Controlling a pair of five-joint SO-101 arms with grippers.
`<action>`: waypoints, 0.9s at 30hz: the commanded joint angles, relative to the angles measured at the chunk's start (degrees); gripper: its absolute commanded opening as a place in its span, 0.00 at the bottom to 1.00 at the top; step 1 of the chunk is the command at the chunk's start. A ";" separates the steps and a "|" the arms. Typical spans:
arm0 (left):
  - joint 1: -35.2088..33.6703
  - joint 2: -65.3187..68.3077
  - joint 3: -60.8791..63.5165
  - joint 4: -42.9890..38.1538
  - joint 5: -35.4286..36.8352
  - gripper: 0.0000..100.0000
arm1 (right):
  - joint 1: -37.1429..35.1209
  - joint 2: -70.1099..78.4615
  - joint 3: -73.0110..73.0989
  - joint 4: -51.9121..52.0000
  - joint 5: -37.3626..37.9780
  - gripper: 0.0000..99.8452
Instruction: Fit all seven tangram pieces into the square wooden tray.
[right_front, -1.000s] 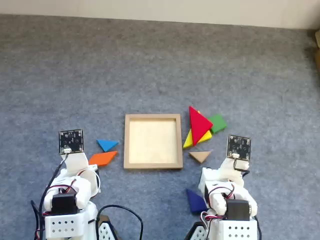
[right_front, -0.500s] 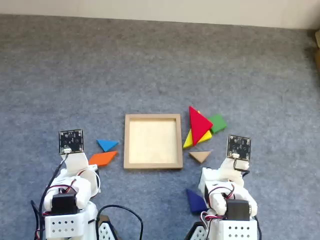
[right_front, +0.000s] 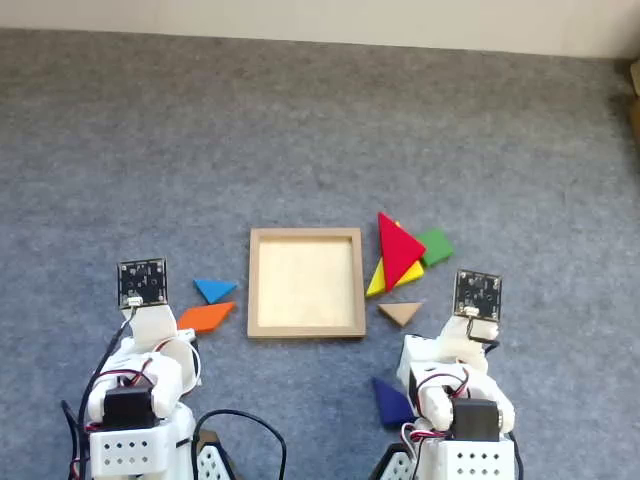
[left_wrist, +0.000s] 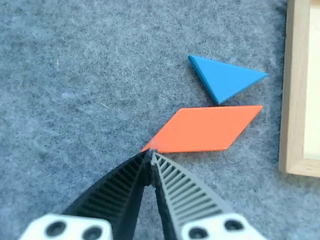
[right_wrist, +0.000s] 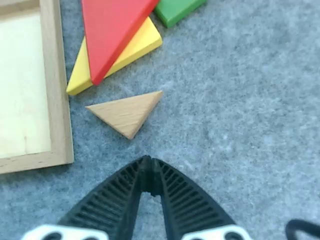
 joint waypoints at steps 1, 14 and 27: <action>-0.40 -0.04 1.19 0.18 -0.44 0.01 | 0.48 -0.66 3.82 -1.01 0.35 0.01; -0.40 -0.04 1.19 0.18 -0.44 0.01 | 6.37 19.30 -42.24 6.11 0.09 0.01; -0.40 -0.04 1.19 0.18 -0.44 0.01 | -2.59 72.92 -79.78 9.19 0.18 0.01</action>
